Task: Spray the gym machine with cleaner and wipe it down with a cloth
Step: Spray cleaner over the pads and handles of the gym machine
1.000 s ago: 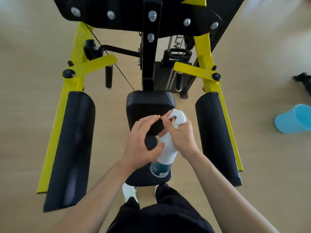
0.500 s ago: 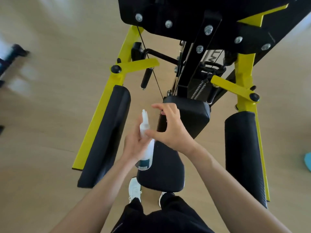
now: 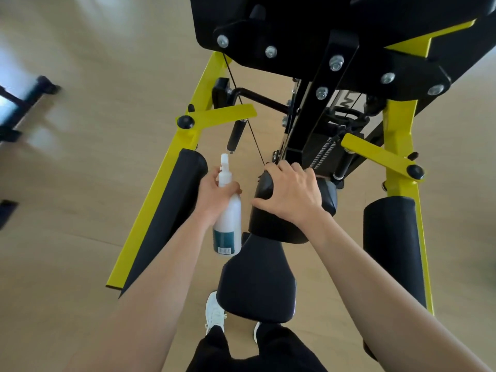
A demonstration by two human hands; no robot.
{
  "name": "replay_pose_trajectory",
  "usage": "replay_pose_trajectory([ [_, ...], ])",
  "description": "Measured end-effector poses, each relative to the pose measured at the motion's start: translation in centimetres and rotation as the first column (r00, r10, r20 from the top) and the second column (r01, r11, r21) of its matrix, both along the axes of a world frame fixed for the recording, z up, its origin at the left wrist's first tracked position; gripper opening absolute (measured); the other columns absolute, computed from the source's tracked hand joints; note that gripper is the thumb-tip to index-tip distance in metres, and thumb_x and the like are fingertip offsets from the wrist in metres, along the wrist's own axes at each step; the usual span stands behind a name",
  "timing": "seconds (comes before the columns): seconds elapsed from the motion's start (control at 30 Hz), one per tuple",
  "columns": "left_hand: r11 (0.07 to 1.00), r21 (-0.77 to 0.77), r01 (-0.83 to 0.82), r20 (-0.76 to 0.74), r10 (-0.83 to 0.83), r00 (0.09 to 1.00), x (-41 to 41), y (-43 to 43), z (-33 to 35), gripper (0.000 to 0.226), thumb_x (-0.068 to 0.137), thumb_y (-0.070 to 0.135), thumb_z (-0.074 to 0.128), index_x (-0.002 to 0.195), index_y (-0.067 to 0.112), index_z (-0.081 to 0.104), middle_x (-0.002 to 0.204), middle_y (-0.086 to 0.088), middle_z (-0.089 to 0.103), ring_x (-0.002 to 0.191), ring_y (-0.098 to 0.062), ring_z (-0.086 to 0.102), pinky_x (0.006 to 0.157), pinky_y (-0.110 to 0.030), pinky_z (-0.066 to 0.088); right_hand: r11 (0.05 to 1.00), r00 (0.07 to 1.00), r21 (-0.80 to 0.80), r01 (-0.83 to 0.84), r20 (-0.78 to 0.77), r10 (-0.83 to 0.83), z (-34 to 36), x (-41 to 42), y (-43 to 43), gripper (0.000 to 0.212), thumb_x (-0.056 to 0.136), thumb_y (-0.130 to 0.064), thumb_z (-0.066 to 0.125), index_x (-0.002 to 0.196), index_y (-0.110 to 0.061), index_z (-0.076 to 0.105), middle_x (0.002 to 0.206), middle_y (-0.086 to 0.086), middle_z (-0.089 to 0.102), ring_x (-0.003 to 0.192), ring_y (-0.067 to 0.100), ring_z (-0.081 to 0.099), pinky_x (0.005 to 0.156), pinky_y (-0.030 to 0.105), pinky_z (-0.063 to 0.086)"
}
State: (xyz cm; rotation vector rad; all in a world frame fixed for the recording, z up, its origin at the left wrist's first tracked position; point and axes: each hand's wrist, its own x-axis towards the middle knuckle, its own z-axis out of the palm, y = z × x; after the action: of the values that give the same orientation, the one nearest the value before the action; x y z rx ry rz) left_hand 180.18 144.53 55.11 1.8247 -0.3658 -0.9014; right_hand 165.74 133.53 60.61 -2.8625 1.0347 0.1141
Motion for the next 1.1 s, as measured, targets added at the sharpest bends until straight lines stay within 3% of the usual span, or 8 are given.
replay_pose_trajectory([
  [0.13,0.999,-0.001,-0.032,-0.003,0.032,0.999,0.7,-1.6,-0.1,0.023,0.078,0.006,0.074,0.099,0.011,0.066,0.078,-0.002,0.07,0.073,-0.02,0.07,0.071,-0.04,0.061,1.0,0.999,-0.011,-0.019,0.031,0.019,-0.5,-0.1,-0.2,0.078,0.079,-0.079,0.057,0.135,-0.025,0.052,0.127,0.0,0.06,0.113,0.025,0.055,0.093,0.044,0.043],
  [0.23,0.999,0.032,-0.004,-0.073,0.007,0.997,0.6,-2.2,-0.1,0.047,0.063,0.022,0.079,0.106,0.036,0.068,0.1,-0.013,0.073,0.091,-0.031,0.073,0.079,-0.048,0.063,0.999,0.998,-0.005,-0.034,0.043,0.035,-0.7,-0.2,-0.4,0.076,0.081,-0.079,0.057,0.135,-0.025,0.052,0.126,0.0,0.06,0.112,0.025,0.055,0.092,0.043,0.043],
  [0.3,1.0,0.021,-0.016,-0.122,0.018,0.992,0.7,-2.3,-0.8,0.047,0.055,0.028,0.076,0.099,0.042,0.07,0.101,-0.021,0.072,0.093,-0.038,0.073,0.083,-0.055,0.063,0.999,0.998,-0.01,-0.038,0.047,0.038,-0.8,-0.3,-0.5,0.076,0.081,-0.079,0.057,0.135,-0.026,0.051,0.126,0.0,0.059,0.112,0.024,0.055,0.092,0.043,0.044],
  [0.47,0.999,0.03,-0.026,-0.243,0.032,0.97,0.7,-2.0,-1.1,0.03,0.062,0.016,0.076,0.092,0.019,0.075,0.085,-0.018,0.069,0.082,-0.035,0.067,0.088,-0.06,0.058,0.999,0.997,-0.017,-0.027,0.066,0.028,-1.0,-0.2,-0.5,0.075,0.081,-0.08,0.057,0.133,-0.026,0.052,0.121,-0.001,0.06,0.107,0.023,0.056,0.09,0.042,0.043],
  [0.63,1.0,0.0,-0.023,-0.257,0.022,0.966,0.9,-2.1,-1.4,0.046,0.062,0.018,0.076,0.105,0.033,0.075,0.088,-0.02,0.066,0.082,-0.033,0.066,0.085,-0.053,0.06,1.0,0.997,-0.009,-0.02,0.077,0.021,-0.8,-0.3,-0.3,0.075,0.081,-0.079,0.058,0.133,-0.025,0.054,0.121,0.0,0.061,0.106,0.023,0.056,0.09,0.042,0.043],
  [0.83,0.994,-0.065,-0.089,-0.268,0.069,0.961,0.8,-2.1,-1.5,0.013,0.082,0.002,0.068,0.091,0.012,0.067,0.074,-0.013,0.065,0.075,-0.03,0.063,0.086,-0.053,0.058,1.0,0.997,-0.009,-0.012,0.077,0.013,-0.6,-0.3,-0.3,0.076,0.08,-0.079,0.06,0.133,-0.025,0.054,0.12,0.0,0.061,0.107,0.024,0.057,0.091,0.043,0.044],
  [0.97,0.995,-0.074,-0.061,-0.246,0.042,0.969,1.0,-2.5,-1.2,0.041,0.084,0.0,0.064,0.119,0.022,0.069,0.076,-0.015,0.066,0.072,-0.026,0.066,0.075,-0.044,0.061,1.0,0.997,0.011,-0.018,0.073,0.017,-0.6,-0.3,-0.3,0.076,0.081,-0.078,0.06,0.134,-0.025,0.052,0.123,0.0,0.06,0.11,0.025,0.056,0.094,0.044,0.043],
  [1.1,0.994,-0.06,-0.088,-0.199,0.074,0.977,1.1,-2.8,-1.4,0.026,0.082,0.002,0.065,0.104,0.016,0.068,0.076,-0.015,0.068,0.073,-0.028,0.067,0.079,-0.048,0.06,1.0,0.997,0.011,-0.02,0.071,0.019,-0.6,-0.4,-0.3,0.076,0.081,-0.078,0.06,0.135,-0.025,0.052,0.125,0.001,0.06,0.111,0.025,0.057,0.095,0.044,0.044],
])
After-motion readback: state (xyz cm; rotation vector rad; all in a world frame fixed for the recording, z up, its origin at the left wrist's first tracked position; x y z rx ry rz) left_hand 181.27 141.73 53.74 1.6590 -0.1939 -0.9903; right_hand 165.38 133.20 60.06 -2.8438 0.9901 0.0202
